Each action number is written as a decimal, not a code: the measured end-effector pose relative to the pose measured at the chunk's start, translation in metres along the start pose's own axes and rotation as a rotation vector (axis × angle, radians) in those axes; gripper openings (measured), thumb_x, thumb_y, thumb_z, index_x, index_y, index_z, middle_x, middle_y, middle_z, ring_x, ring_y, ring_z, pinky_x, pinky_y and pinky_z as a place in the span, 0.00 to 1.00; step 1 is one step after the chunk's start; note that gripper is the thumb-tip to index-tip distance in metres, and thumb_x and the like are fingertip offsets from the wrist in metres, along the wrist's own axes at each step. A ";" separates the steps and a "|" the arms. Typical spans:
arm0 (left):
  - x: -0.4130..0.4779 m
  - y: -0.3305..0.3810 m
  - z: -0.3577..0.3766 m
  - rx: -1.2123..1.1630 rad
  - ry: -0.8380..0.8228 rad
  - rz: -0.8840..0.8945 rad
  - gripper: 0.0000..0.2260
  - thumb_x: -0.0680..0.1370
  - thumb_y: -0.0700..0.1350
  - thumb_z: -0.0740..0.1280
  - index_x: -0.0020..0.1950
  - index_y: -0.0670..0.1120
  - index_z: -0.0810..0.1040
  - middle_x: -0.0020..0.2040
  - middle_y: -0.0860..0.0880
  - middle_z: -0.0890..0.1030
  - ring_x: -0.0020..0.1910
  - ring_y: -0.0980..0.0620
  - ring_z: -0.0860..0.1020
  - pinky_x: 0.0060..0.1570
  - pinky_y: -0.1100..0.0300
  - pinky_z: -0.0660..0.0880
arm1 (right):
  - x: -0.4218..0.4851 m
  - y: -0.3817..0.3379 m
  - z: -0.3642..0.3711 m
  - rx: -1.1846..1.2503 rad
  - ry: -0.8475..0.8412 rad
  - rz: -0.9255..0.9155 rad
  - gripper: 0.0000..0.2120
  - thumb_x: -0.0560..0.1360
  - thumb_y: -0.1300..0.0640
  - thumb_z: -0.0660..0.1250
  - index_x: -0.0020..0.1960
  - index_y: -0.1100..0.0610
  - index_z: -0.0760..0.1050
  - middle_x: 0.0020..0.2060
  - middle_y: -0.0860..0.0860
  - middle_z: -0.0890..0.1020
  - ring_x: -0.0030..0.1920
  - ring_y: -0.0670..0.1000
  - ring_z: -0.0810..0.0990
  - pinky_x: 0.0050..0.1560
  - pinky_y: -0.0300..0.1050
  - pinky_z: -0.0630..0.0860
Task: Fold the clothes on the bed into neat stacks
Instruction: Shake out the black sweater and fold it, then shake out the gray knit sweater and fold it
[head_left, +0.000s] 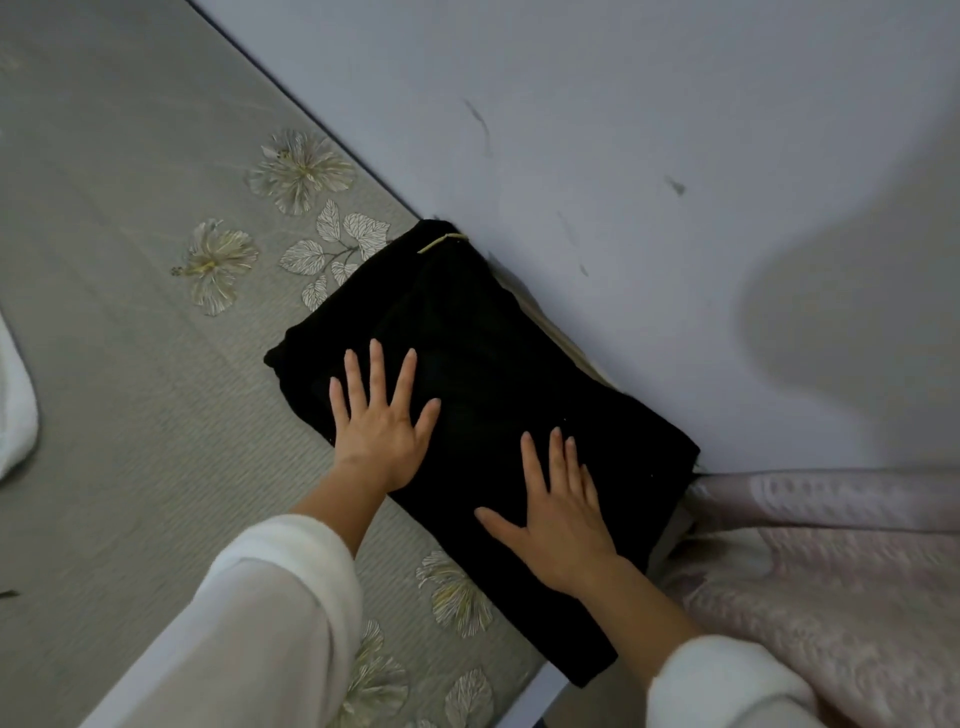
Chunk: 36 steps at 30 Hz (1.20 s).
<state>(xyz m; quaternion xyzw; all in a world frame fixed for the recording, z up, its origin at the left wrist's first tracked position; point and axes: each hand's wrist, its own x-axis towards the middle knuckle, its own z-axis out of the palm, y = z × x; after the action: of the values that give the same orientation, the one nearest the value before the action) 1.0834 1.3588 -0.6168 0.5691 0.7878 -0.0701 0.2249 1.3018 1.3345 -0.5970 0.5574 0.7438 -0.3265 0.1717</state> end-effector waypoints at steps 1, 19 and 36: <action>0.004 0.001 -0.003 0.004 -0.032 0.000 0.30 0.78 0.65 0.42 0.76 0.57 0.33 0.77 0.47 0.31 0.73 0.43 0.29 0.69 0.46 0.30 | 0.001 0.000 -0.001 -0.004 -0.010 0.005 0.47 0.71 0.25 0.47 0.74 0.49 0.25 0.74 0.55 0.29 0.74 0.53 0.27 0.71 0.50 0.31; -0.260 -0.147 0.067 -0.641 0.076 -0.494 0.21 0.82 0.45 0.55 0.75 0.42 0.61 0.76 0.40 0.60 0.75 0.45 0.56 0.72 0.56 0.51 | -0.085 -0.160 0.083 -0.254 0.077 -0.505 0.30 0.78 0.45 0.57 0.76 0.53 0.54 0.74 0.50 0.59 0.74 0.50 0.56 0.71 0.48 0.52; -0.503 -0.489 0.126 -0.748 0.200 -0.872 0.18 0.80 0.40 0.60 0.70 0.37 0.68 0.69 0.37 0.69 0.67 0.40 0.67 0.66 0.53 0.61 | -0.173 -0.451 0.315 -0.358 -0.171 -0.619 0.31 0.77 0.43 0.60 0.75 0.53 0.54 0.72 0.50 0.62 0.71 0.52 0.59 0.70 0.49 0.58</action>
<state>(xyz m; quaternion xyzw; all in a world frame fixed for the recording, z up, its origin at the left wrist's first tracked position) 0.7905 0.7103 -0.5814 0.0780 0.9379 0.1809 0.2857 0.8980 0.9227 -0.5866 0.2379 0.9055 -0.2731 0.2211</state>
